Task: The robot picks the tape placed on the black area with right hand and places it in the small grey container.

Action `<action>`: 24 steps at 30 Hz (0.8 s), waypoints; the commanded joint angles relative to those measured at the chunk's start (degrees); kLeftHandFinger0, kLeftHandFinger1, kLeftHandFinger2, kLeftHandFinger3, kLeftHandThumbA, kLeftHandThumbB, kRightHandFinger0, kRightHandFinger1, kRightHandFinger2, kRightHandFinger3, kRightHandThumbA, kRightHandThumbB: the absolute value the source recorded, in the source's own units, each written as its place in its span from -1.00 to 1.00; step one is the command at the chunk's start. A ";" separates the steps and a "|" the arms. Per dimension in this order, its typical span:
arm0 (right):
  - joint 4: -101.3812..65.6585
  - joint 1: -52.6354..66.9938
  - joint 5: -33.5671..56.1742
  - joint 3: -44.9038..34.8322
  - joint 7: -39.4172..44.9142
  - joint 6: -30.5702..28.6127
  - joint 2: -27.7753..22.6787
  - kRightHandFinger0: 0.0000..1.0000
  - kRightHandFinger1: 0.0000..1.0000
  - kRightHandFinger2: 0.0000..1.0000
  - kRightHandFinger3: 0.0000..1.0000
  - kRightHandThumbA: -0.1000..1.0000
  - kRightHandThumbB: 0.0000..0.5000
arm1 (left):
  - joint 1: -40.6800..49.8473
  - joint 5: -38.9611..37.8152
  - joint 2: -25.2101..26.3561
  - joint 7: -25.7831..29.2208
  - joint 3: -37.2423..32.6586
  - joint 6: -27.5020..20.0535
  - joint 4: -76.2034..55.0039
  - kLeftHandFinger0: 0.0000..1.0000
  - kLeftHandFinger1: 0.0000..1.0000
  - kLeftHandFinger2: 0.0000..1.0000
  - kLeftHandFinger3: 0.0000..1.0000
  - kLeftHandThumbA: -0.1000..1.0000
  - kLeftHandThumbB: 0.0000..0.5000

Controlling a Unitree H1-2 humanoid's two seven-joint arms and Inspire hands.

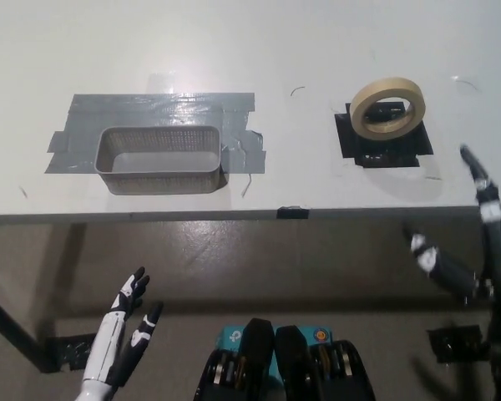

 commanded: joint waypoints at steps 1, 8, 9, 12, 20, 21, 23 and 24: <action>1.39 -9.46 -11.20 1.38 4.05 11.07 -2.79 1.00 1.00 1.00 1.00 0.59 0.37 | 0.43 0.18 0.39 0.98 0.16 -2.40 -0.78 1.00 1.00 1.00 1.00 0.89 -0.58; 15.63 -20.37 -16.86 4.35 0.76 14.45 -5.56 1.00 1.00 1.00 1.00 0.52 0.53 | 1.05 -0.63 0.73 0.64 0.74 -1.99 -0.53 1.00 1.00 1.00 1.00 0.93 -0.55; 16.94 -21.37 -17.41 4.76 0.36 14.70 -5.92 1.00 1.00 1.00 1.00 0.52 0.54 | 0.77 -0.59 0.82 0.72 0.74 -2.49 -0.18 1.00 1.00 1.00 1.00 0.93 -0.55; 23.97 -25.60 -17.45 5.60 -1.99 13.57 -6.54 1.00 1.00 1.00 1.00 0.40 0.59 | 0.63 -0.14 0.88 0.76 0.53 -2.79 -0.20 1.00 1.00 1.00 1.00 0.97 -0.54; 34.91 -32.20 -18.08 7.53 -4.49 15.18 -5.22 1.00 1.00 1.00 1.00 0.49 0.85 | 0.79 -0.27 0.52 0.74 0.51 -2.14 -0.69 1.00 1.00 1.00 1.00 0.93 -0.56; 36.64 -33.16 -18.48 7.97 -5.25 15.30 -5.05 1.00 1.00 1.00 1.00 0.49 0.85 | 0.83 -0.36 0.51 0.70 0.54 -2.03 -0.77 1.00 1.00 1.00 1.00 0.93 -0.55; 37.96 -33.98 -18.39 8.33 -5.62 15.47 -4.88 1.00 1.00 1.00 1.00 0.49 0.86 | 0.86 -0.31 0.57 0.64 0.59 -1.73 -1.05 1.00 1.00 1.00 1.00 0.93 -0.54; 40.05 -35.12 -18.69 8.75 -6.65 15.23 -4.72 1.00 1.00 1.00 1.00 0.48 0.86 | 0.77 0.01 0.63 0.70 0.49 -1.80 -1.07 1.00 1.00 1.00 1.00 0.94 -0.54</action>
